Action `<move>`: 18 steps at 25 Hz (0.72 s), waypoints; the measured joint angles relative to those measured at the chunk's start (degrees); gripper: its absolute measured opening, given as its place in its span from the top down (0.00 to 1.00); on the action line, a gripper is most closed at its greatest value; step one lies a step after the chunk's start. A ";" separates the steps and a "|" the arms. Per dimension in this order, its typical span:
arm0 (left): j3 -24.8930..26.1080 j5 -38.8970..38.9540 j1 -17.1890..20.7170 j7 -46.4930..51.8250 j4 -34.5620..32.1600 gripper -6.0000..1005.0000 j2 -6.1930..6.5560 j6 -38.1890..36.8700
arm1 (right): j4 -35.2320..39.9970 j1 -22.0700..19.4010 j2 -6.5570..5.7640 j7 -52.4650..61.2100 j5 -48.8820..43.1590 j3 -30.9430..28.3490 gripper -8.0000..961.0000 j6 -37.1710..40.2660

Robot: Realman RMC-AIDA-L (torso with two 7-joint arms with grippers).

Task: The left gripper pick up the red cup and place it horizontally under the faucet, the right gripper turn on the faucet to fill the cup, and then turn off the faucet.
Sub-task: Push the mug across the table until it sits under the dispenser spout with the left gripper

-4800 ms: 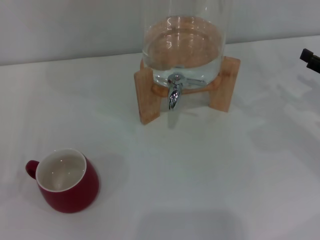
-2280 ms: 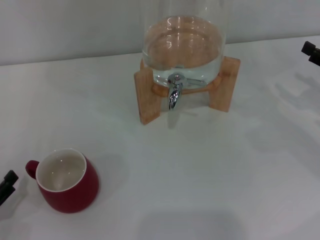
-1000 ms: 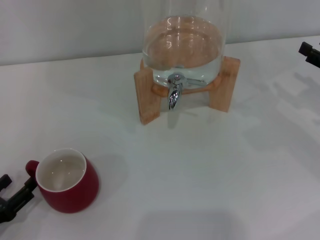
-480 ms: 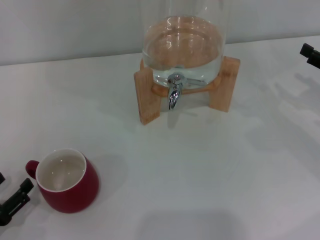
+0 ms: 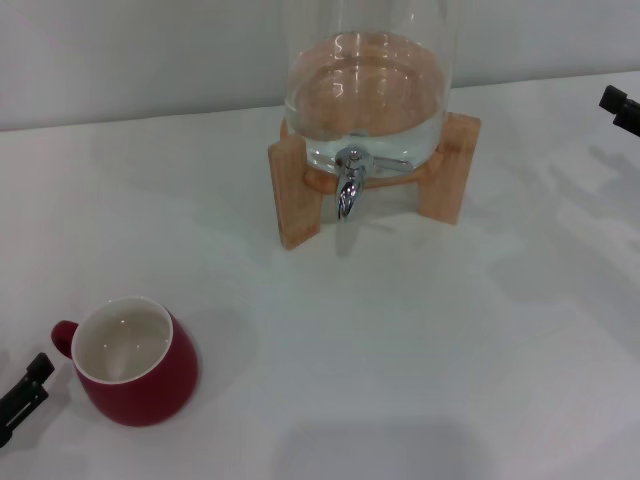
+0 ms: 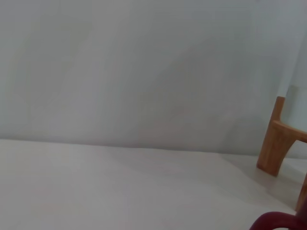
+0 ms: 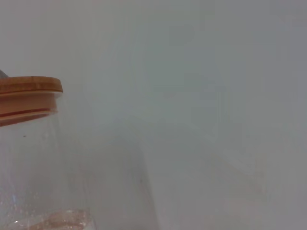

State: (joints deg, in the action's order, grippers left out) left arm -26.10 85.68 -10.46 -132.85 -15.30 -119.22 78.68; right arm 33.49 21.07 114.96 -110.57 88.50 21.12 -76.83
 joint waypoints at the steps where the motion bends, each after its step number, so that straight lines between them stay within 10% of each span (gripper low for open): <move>1: 0.00 0.01 -0.14 0.01 0.00 0.15 0.00 -0.11 | 0.00 0.00 0.00 0.00 0.00 0.01 0.17 0.01; 18: -0.42 -0.46 -2.20 -0.13 0.01 0.16 0.12 -2.00 | 0.00 -0.06 0.00 -0.07 0.00 -0.29 0.17 0.01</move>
State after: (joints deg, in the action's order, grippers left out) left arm -26.52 85.23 -12.66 -132.98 -15.29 -119.10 76.69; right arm 33.49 21.01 114.96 -110.64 88.50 20.83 -76.81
